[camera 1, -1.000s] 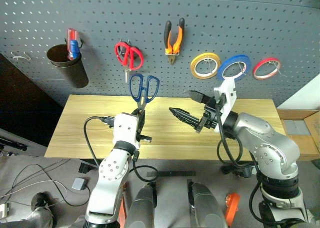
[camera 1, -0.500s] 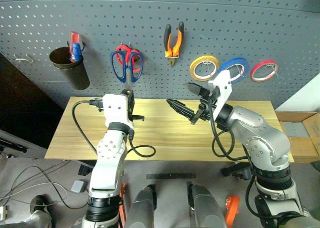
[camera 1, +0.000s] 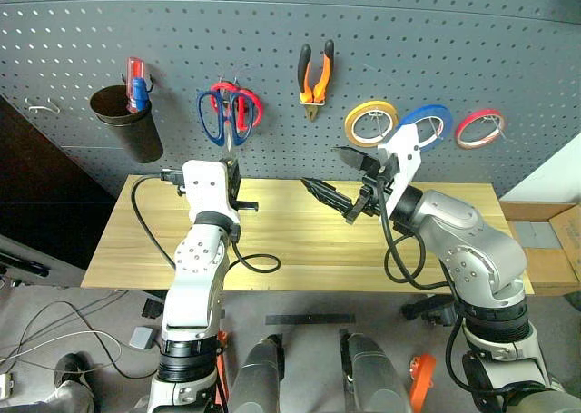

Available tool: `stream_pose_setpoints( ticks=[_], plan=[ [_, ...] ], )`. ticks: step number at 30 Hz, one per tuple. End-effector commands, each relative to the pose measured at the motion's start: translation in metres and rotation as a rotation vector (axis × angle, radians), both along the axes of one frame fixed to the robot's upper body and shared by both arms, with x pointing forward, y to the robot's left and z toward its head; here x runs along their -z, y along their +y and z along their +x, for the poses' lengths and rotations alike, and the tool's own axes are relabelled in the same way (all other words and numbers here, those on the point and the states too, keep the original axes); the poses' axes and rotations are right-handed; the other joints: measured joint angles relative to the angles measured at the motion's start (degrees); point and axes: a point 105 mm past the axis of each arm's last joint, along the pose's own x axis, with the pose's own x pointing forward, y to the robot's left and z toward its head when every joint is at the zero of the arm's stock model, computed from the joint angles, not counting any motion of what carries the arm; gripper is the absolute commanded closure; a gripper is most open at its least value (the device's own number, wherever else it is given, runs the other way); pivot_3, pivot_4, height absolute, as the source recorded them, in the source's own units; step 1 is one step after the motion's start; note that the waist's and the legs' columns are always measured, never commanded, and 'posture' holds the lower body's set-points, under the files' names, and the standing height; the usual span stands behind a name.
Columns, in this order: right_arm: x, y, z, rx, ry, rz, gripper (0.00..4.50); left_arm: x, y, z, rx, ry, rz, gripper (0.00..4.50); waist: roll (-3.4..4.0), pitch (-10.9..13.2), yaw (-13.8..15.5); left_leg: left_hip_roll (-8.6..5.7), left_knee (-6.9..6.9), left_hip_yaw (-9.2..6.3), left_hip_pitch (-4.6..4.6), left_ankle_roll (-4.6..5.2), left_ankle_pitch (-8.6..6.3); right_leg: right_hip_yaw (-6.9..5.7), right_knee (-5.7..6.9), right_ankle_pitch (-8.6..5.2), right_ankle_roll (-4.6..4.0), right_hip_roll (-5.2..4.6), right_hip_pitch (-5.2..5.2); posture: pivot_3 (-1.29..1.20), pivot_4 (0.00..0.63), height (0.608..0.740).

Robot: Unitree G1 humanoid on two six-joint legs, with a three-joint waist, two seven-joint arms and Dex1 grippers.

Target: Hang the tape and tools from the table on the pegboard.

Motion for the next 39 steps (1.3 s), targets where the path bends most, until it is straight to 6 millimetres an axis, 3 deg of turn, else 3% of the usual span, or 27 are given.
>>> stream_pose_setpoints(
  ticks=[1,6,14,21,24,25,29,33,39],
  plan=[
    [-0.012,0.004,-0.006,-0.025,-0.055,0.009,0.0,-0.013,-0.002,0.006,0.014,-0.032,-0.013,4.04,-0.01,-0.04,0.01,-0.01,0.01,0.0,0.0,0.0,0.0,0.0,0.02,0.0,0.0,0.0,0.0,-0.12,0.185,0.74],
    [-0.011,0.004,-0.006,-0.025,-0.055,0.008,0.0,-0.004,-0.009,0.022,0.073,0.017,-0.006,4.04,0.0,-0.29,0.0,-0.02,0.04,0.0,0.01,0.0,0.0,0.0,0.01,0.02,0.0,0.01,0.01,-0.13,0.184,0.74],
    [-0.012,0.004,-0.007,-0.027,-0.054,0.005,0.0,0.006,0.002,0.036,0.028,0.081,0.013,4.04,0.0,-0.56,-0.04,-0.02,0.04,0.01,0.03,0.0,0.0,0.01,0.04,0.03,-0.01,0.01,0.01,-0.13,0.191,0.74],
    [-0.01,0.004,-0.008,-0.033,-0.046,0.001,0.0,0.021,0.026,0.027,-0.058,0.157,-0.011,1.63,-0.01,-0.75,-0.19,0.0,0.03,0.0,0.05,0.0,0.0,0.01,0.07,0.04,-0.01,0.01,0.01,-0.12,0.2,0.74],
    [-0.006,0.003,-0.008,-0.035,-0.034,-0.005,0.0,0.031,0.043,0.015,-0.075,0.214,-0.04,0.57,-0.01,-0.75,-0.35,0.02,0.03,0.0,0.06,0.0,0.0,0.03,0.08,0.04,-0.01,0.02,0.0,-0.11,0.209,0.74],
    [-0.005,0.003,-0.009,-0.038,-0.027,-0.005,0.0,0.043,0.048,0.007,-0.073,0.269,-0.046,0.24,-0.01,-0.75,-0.38,0.02,0.02,0.0,0.06,0.0,0.0,0.03,0.08,0.04,-0.01,0.02,0.0,-0.11,0.211,0.74],
    [0.001,0.005,-0.015,-0.066,0.003,-0.013,0.0,0.085,0.067,-0.022,-0.116,0.471,0.011,0.24,0.01,-0.75,-0.51,0.03,-0.01,0.0,0.07,0.01,0.0,0.04,0.09,0.04,-0.02,0.02,-0.01,-0.11,0.222,0.74],
    [0.005,0.009,-0.019,-0.089,0.027,-0.014,0.0,0.118,0.076,-0.034,-0.135,0.674,-0.009,0.24,0.01,-0.75,-0.06,0.05,0.03,-0.07,0.08,0.01,0.01,-0.01,0.11,0.02,-0.02,0.05,0.02,-0.09,0.232,0.74],
    [0.021,0.012,-0.021,-0.088,0.1,-0.055,0.0,0.126,0.063,-0.015,-0.096,0.739,-0.041,0.24,-0.01,-0.76,0.34,0.04,0.12,-0.05,0.13,0.03,0.04,0.01,0.05,0.03,0.01,0.04,0.1,-0.09,0.25,0.74]
  ],
)
